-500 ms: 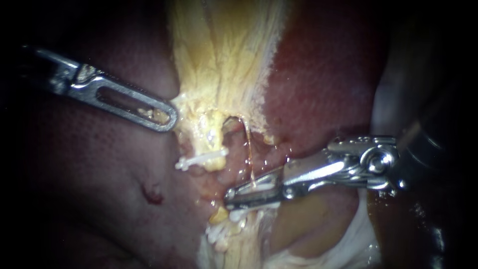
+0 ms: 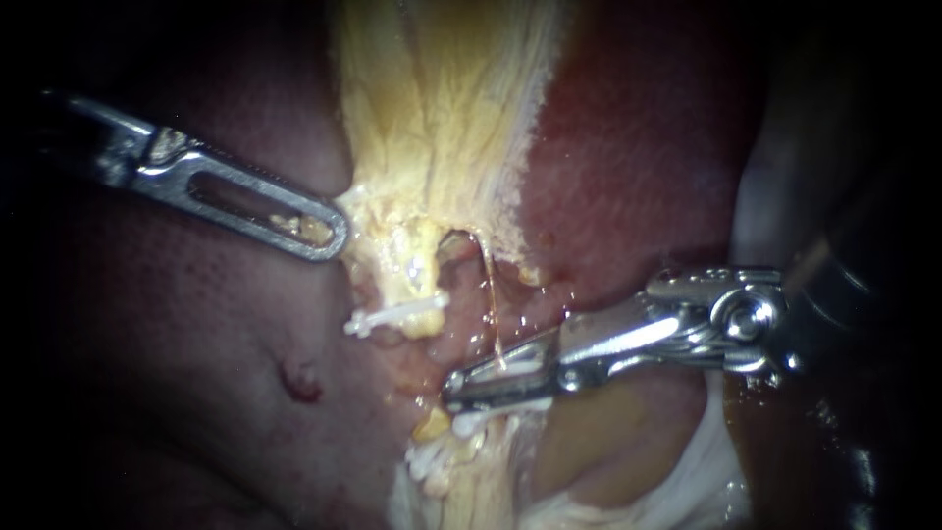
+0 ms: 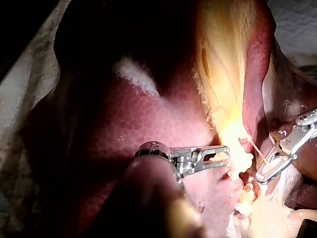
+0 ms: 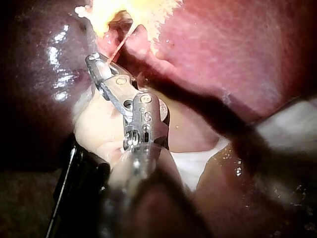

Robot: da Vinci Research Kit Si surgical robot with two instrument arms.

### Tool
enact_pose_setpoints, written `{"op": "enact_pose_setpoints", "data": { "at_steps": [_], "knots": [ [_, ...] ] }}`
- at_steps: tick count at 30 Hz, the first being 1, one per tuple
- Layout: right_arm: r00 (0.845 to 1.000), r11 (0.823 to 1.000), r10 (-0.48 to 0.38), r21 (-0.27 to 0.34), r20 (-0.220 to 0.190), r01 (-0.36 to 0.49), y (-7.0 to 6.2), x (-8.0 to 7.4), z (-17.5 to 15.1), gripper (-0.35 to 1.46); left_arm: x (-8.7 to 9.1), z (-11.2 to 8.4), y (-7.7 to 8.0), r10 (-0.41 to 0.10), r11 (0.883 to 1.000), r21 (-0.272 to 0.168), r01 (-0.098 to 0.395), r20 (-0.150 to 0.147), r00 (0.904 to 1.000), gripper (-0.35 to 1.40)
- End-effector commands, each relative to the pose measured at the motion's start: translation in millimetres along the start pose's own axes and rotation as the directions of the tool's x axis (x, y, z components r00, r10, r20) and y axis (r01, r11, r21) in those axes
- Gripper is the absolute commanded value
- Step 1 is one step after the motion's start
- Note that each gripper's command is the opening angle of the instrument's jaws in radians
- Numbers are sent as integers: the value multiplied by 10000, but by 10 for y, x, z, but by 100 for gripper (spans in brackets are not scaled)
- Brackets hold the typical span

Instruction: Going back second clip right tube

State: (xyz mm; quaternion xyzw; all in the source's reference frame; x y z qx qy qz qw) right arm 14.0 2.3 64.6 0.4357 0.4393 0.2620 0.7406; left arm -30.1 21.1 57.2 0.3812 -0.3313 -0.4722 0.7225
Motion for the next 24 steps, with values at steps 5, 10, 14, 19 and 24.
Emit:
{"op": "enact_pose_setpoints", "data": {
  "at_steps": [5, 10, 14, 19, 24],
  "knots": [
    [9995, 10000, -2, 8, -304, 2, 0, 0, 0, 12, 0, 0, 0, 2, 10000, 1, -2, 0, 10000, -35],
    [9967, 9997, 13, -224, -814, -32, 1, 1, 5, 46, 0, 0, 0, 3, 10000, 2, -3, -1, 10000, -35],
    [9952, 9989, -10, -469, -975, -36, 5, -2, 12, 49, 0, 0, 1, 4, 10000, 2, -4, -1, 10000, -35],
    [9855, 9875, -1332, -980, -1050, 1231, 19, -12, 15, 50, 0, 1, 1, 4, 10000, 1, -4, 0, 10000, -35],
    [9690, 9680, -2257, -1354, -1005, 2114, 37, -24, 6, 50, 0, 1, 1, 6, 10000, -1, -6, 1, 10000, -35]
  ]
}}
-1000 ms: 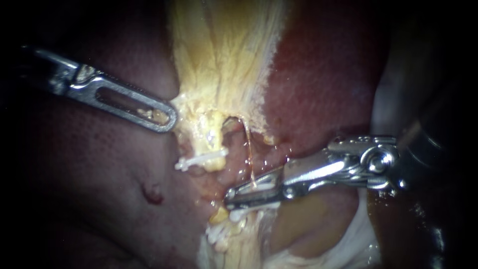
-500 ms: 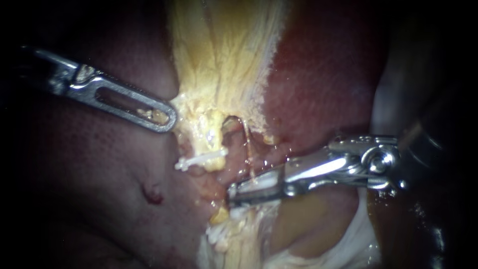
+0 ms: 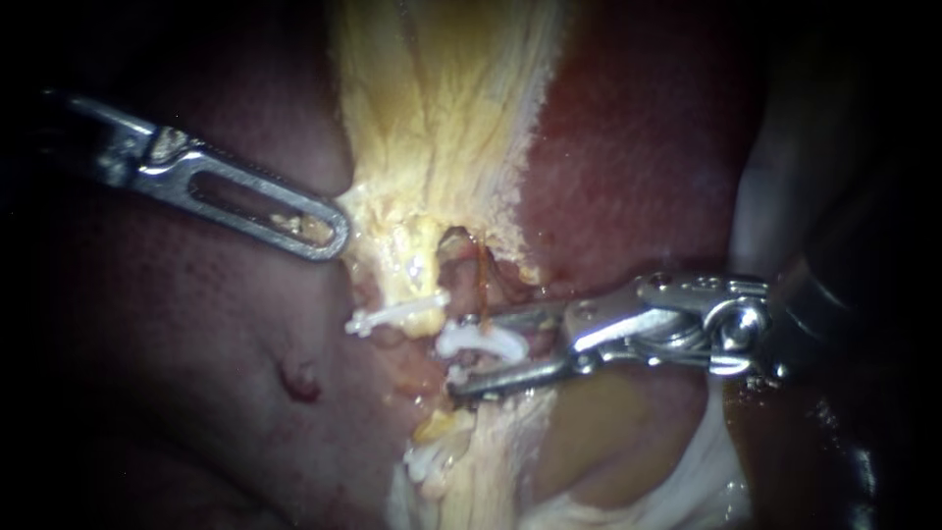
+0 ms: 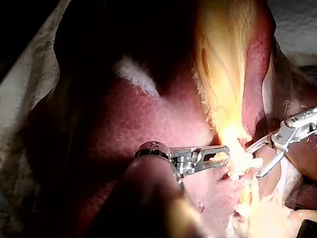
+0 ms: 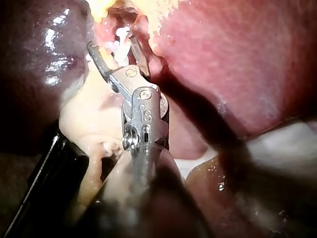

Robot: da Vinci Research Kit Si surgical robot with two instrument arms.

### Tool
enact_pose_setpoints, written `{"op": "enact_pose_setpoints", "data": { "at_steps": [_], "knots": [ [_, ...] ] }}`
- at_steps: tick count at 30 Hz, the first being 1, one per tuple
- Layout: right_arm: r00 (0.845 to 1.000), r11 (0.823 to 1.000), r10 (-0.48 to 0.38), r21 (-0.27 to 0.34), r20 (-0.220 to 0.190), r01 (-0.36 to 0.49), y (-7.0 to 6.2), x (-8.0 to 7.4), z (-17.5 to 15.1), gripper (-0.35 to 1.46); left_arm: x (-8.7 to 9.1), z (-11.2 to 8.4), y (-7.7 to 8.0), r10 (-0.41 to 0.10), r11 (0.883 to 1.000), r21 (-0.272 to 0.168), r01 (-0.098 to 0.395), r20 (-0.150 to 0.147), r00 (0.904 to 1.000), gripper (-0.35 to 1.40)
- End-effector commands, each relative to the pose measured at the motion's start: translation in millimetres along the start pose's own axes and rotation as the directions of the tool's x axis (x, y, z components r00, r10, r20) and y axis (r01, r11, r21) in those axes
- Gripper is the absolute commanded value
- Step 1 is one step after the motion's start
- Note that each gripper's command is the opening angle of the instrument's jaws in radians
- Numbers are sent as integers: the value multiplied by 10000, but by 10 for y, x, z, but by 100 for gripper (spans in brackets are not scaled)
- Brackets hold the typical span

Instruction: Going back second clip right tube

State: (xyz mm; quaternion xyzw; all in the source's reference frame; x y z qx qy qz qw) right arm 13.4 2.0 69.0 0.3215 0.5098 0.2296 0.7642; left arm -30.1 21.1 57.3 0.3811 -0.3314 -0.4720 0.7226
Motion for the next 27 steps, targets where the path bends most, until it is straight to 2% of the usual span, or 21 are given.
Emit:
{"op": "enact_pose_setpoints", "data": {
  "at_steps": [1, 5, 12, 22, 27],
  "knots": [
    [10000, 10000, -96, -12, -1, 96, 2, -2, -3, 50, 0, 0, 0, 1, 10000, -1, -1, 0, 10000, -35],
    [9984, 9983, -566, -98, -16, 566, 4, -6, -16, 50, 0, 0, 0, 1, 10000, -1, -1, 0, 10000, -35],
    [9915, 9913, -1300, -208, -29, 1299, -2, -4, -45, 50, 1, 1, 1, 5, 10000, -4, -5, 2, 10000, -35],
    [9582, 9574, -2862, -405, -4, 2860, -13, 32, -107, 50, 1, 1, 2, 8, 10000, -9, -8, 5, 10000, -35],
    [9465, 9459, -3226, -375, 10, 3224, -18, 36, -116, 50, 2, 6, 4, 17, 10000, -28, -17, 19, 10000, -35]
  ]
}}
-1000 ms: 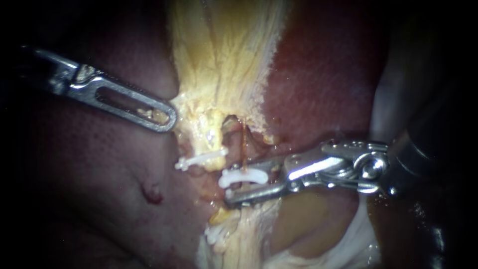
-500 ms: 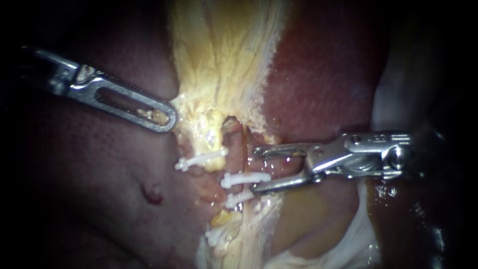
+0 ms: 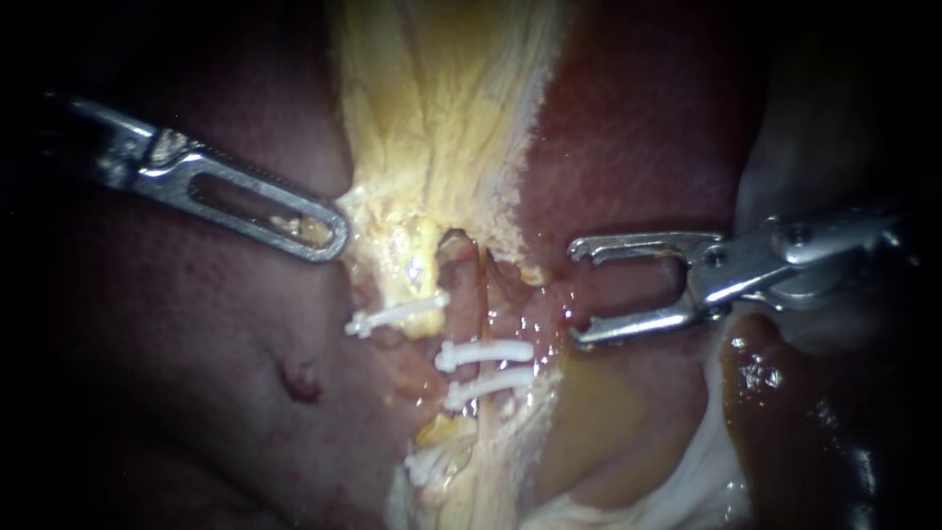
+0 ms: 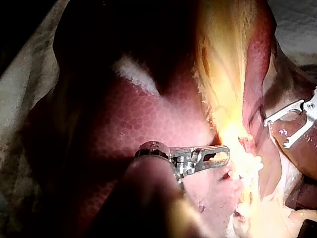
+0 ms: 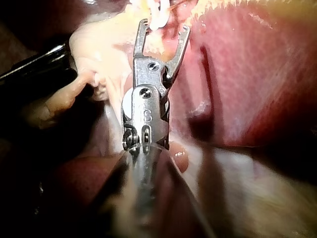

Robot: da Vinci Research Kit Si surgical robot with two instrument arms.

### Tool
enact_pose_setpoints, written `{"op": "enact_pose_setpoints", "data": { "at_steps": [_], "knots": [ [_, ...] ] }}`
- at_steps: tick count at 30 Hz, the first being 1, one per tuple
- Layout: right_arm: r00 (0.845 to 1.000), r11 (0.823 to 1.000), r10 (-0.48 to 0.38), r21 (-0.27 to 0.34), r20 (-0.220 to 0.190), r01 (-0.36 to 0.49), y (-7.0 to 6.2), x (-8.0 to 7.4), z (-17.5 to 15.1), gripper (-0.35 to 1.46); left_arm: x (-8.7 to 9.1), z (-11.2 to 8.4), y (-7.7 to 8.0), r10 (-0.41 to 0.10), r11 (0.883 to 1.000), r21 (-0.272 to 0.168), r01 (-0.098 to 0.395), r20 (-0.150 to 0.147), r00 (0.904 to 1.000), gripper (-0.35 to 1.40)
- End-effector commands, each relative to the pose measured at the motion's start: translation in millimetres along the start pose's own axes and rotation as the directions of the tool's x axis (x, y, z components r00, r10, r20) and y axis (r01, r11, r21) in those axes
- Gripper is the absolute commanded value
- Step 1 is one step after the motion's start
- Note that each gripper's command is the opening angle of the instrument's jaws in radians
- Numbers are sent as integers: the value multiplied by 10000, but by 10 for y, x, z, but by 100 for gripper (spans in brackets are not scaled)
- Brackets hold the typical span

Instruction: Going back second clip right tube

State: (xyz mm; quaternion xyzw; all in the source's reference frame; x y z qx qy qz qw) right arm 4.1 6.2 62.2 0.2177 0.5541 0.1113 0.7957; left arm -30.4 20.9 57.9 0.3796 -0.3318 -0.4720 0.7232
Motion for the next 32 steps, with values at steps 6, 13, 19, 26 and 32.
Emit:
{"op": "enact_pose_setpoints", "data": {
  "at_steps": [6, 13, 19, 26, 32],
  "knots": [
    [9999, 9999, -166, 23, 22, 166, -2, -2, 0, 50, 1, 21, 11, 38, 10000, -93, -37, 69, 10000, -35],
    [9997, 9997, -229, 31, 23, 229, -3, -2, -2, 50, 3, 57, 27, 107, 9999, -15, -107, -54, 9999, -35],
    [9997, 9997, -229, 33, 23, 229, -3, -2, -2, 50, 7, 76, 30, 149, 9999, -30, -150, -193, 9997, -35],
    [9996, 9996, -285, 33, 23, 285, -4, -1, -2, 50, 8, 78, 30, 159, 9999, -35, -160, -235, 9996, -35],
    [9994, 9994, -341, 31, 23, 341, -5, 0, -2, 50, 8, 78, 30, 159, 9999, -35, -160, -234, 9996, -35]
  ]
}}
